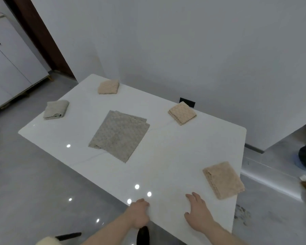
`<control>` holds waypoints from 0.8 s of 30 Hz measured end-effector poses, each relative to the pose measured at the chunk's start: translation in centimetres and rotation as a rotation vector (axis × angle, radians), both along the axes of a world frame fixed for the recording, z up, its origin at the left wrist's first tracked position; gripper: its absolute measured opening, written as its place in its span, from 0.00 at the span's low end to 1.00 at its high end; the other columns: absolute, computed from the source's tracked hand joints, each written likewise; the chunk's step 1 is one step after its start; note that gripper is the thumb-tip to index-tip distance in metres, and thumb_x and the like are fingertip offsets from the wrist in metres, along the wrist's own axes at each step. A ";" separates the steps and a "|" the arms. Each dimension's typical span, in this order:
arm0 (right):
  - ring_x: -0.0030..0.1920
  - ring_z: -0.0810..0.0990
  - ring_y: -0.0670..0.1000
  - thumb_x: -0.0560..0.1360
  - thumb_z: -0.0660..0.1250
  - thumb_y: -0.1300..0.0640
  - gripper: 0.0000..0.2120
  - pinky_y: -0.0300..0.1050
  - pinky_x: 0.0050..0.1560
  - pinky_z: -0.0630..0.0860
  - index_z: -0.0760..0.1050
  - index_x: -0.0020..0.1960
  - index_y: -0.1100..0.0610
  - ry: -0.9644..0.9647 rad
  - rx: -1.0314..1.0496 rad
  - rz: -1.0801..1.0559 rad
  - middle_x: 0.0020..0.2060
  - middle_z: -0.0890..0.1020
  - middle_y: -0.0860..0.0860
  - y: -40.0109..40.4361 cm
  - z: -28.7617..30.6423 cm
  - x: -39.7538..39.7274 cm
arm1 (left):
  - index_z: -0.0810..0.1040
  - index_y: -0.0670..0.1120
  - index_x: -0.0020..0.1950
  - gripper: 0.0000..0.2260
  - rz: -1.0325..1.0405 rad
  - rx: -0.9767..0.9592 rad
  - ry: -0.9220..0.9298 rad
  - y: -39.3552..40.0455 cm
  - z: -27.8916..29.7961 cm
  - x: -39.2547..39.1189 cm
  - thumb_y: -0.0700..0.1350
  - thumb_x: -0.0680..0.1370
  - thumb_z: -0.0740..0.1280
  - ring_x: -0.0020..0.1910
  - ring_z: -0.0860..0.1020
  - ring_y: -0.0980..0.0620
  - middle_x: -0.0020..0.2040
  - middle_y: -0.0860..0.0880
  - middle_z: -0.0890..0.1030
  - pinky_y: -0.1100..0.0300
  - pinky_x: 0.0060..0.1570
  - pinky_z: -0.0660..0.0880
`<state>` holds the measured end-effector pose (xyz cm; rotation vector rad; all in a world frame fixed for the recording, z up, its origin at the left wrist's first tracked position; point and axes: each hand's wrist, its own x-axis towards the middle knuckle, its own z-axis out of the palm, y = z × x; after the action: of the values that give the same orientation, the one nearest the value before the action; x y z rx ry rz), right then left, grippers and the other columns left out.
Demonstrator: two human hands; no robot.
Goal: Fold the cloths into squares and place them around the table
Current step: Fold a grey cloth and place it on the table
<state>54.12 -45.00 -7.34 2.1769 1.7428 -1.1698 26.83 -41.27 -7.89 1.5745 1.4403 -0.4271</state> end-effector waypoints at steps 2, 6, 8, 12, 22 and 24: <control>0.79 0.57 0.56 0.77 0.62 0.53 0.34 0.48 0.76 0.60 0.54 0.81 0.51 0.022 0.011 -0.009 0.80 0.52 0.52 -0.1 0.7 -3.1 | 0.64 0.45 0.79 0.26 0.007 0.051 0.036 -0.1 0.8 -3.6 0.47 0.81 0.61 0.80 0.60 0.46 0.80 0.48 0.62 0.59 0.76 0.58; 0.78 0.58 0.54 0.77 0.63 0.53 0.34 0.46 0.75 0.61 0.55 0.80 0.49 0.094 0.058 -0.002 0.81 0.51 0.50 0.1 2.4 -7.8 | 0.61 0.50 0.81 0.31 0.046 0.139 0.050 -0.8 0.9 -9.8 0.48 0.78 0.64 0.80 0.59 0.48 0.83 0.50 0.55 0.57 0.77 0.60; 0.77 0.59 0.53 0.77 0.63 0.53 0.34 0.45 0.74 0.63 0.56 0.80 0.48 0.107 0.075 0.025 0.81 0.51 0.49 0.5 3.4 -8.9 | 0.63 0.52 0.81 0.33 0.057 0.160 0.032 -0.9 1.2 -11.8 0.50 0.74 0.63 0.81 0.58 0.49 0.83 0.52 0.55 0.56 0.77 0.59; 0.76 0.63 0.53 0.77 0.63 0.52 0.33 0.44 0.72 0.65 0.57 0.80 0.48 0.118 0.115 0.044 0.80 0.52 0.48 1.2 4.4 -9.5 | 0.66 0.52 0.79 0.35 0.112 0.171 0.003 -0.8 1.4 -14.2 0.53 0.70 0.62 0.81 0.60 0.50 0.82 0.51 0.59 0.57 0.77 0.61; 0.74 0.67 0.55 0.75 0.64 0.53 0.33 0.44 0.69 0.68 0.59 0.79 0.50 0.098 0.015 0.036 0.80 0.52 0.51 -2.2 2.4 -10.7 | 0.70 0.49 0.77 0.27 0.194 0.259 0.069 -2.7 3.9 -16.7 0.47 0.78 0.69 0.79 0.62 0.52 0.81 0.48 0.60 0.68 0.72 0.55; 0.74 0.67 0.55 0.74 0.64 0.53 0.34 0.44 0.68 0.69 0.58 0.79 0.49 0.101 0.006 0.086 0.80 0.51 0.51 -2.4 2.5 -11.5 | 0.70 0.49 0.76 0.27 0.192 0.275 0.070 -2.4 4.6 -17.6 0.47 0.77 0.69 0.79 0.63 0.52 0.81 0.48 0.60 0.67 0.73 0.56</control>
<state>42.58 -47.44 -4.83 2.0574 1.8615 -1.2756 9.27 -43.71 -3.26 1.6269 1.7451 -0.1780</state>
